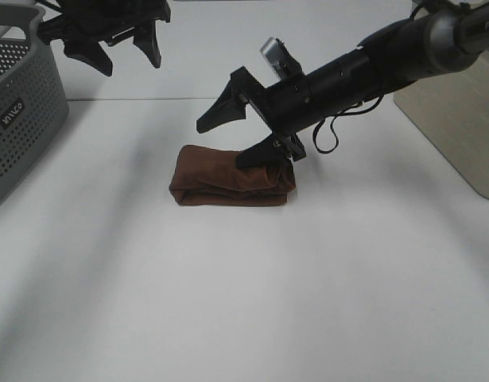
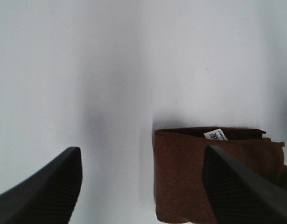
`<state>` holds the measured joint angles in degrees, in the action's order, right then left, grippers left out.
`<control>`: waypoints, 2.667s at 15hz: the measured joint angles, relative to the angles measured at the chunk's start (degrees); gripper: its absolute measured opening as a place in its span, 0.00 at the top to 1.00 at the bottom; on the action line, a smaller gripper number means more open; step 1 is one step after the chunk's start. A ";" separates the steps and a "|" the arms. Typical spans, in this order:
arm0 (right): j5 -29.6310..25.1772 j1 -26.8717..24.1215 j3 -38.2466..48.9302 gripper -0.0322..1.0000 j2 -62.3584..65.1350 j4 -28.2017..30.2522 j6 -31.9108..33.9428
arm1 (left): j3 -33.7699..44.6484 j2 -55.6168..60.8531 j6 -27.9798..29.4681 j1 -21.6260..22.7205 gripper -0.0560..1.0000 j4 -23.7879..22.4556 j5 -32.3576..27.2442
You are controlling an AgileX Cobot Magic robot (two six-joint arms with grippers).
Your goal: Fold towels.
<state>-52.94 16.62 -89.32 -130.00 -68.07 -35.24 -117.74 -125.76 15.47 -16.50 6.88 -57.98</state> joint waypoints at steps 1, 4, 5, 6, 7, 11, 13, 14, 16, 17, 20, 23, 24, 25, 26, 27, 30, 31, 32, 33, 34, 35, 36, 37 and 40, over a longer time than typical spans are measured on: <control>0.00 0.00 0.00 0.14 0.00 0.00 0.00 | 0.00 0.00 0.00 0.00 0.29 0.00 0.00; 1.72 -2.64 0.00 0.14 -1.89 1.60 0.11 | 0.00 0.00 0.00 0.00 0.29 0.00 -0.06; 0.92 -3.55 0.00 0.14 -1.89 1.83 0.17 | 0.00 0.00 0.00 0.00 0.29 0.00 -0.06; 0.00 -4.58 0.00 0.14 -1.89 2.18 0.17 | 0.00 0.00 0.00 0.00 0.29 0.00 -0.06; -1.26 -5.33 0.00 0.14 -1.89 2.46 0.23 | 0.00 0.00 0.00 0.00 0.29 0.00 -0.06; -3.04 -6.99 0.00 0.14 -1.83 5.84 0.52 | 0.00 0.00 0.00 0.00 0.29 -0.06 -0.23; -3.44 -7.45 0.00 0.14 -0.11 9.57 1.78 | 0.00 0.06 0.00 0.00 0.29 -0.52 -1.60; -3.50 -7.56 0.00 0.14 2.01 11.57 2.58 | 0.00 0.29 0.00 0.00 0.29 -1.60 -3.21; -3.72 -7.79 0.00 0.14 6.82 16.79 5.84 | 0.00 1.78 -0.11 0.00 0.29 -5.44 -7.33; -5.04 -7.79 0.00 0.14 11.75 23.49 10.71 | 0.00 4.41 -0.74 0.00 0.29 -9.34 -10.89; -8.02 -7.79 0.63 0.14 18.16 32.54 17.19 | 0.52 9.34 -3.04 -0.06 0.29 -12.03 -11.29; -10.37 -7.79 3.44 0.14 26.41 41.20 22.80 | 6.25 17.07 -7.05 -0.29 0.29 -12.20 -11.34; -11.00 -7.79 4.70 0.14 29.28 43.72 24.75 | 9.51 20.17 -7.56 -0.29 0.29 -12.20 -11.34; -11.52 -7.79 6.47 0.14 32.77 46.01 26.30 | 13.12 23.49 -7.68 -0.29 0.29 -12.26 -11.34; -11.57 -7.79 8.59 0.14 36.55 48.13 27.56 | 17.42 27.50 -7.79 -0.29 0.29 -12.32 -11.34; -11.80 -7.79 10.83 0.14 40.28 49.56 28.53 | 21.43 31.23 -7.91 -0.29 0.29 -12.32 -11.46; -13.06 -7.79 18.51 0.14 52.65 51.11 28.82 | 34.26 44.06 -7.91 -0.29 0.29 -12.49 -11.46; -13.06 -7.79 21.31 0.14 56.89 51.57 28.88 | 38.85 49.22 -7.91 -0.29 0.29 -12.55 -11.52; -13.06 -7.79 24.64 0.14 61.76 52.25 28.93 | 43.26 54.66 -7.91 -0.29 0.29 -12.72 -11.57; -13.06 -7.79 26.36 0.14 64.17 52.60 28.99 | 47.15 59.64 -7.91 -0.29 0.29 -12.72 -11.57; -13.18 -7.79 31.34 0.14 71.22 53.80 28.99 | 50.88 64.86 -7.91 -0.29 0.29 -12.72 -11.57; -13.18 -7.79 34.49 0.14 75.97 54.60 29.05 | 54.83 70.30 -7.91 -0.29 0.29 -12.66 -11.63; -13.24 -7.79 37.93 0.14 81.42 55.35 29.05 | 58.67 77.23 -7.91 -0.29 0.29 -12.20 -11.69; -13.29 -7.79 40.85 0.14 86.29 55.98 29.11 | 62.11 82.96 -8.08 -0.29 0.29 -11.75 -11.69; -13.29 -7.79 47.84 0.14 99.41 57.64 29.11 | 70.02 97.63 -11.40 -0.29 0.29 -10.49 -11.75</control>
<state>-66.23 8.82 -41.48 -30.60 -10.43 -6.13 -47.73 -28.13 4.07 -16.79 -3.61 -69.73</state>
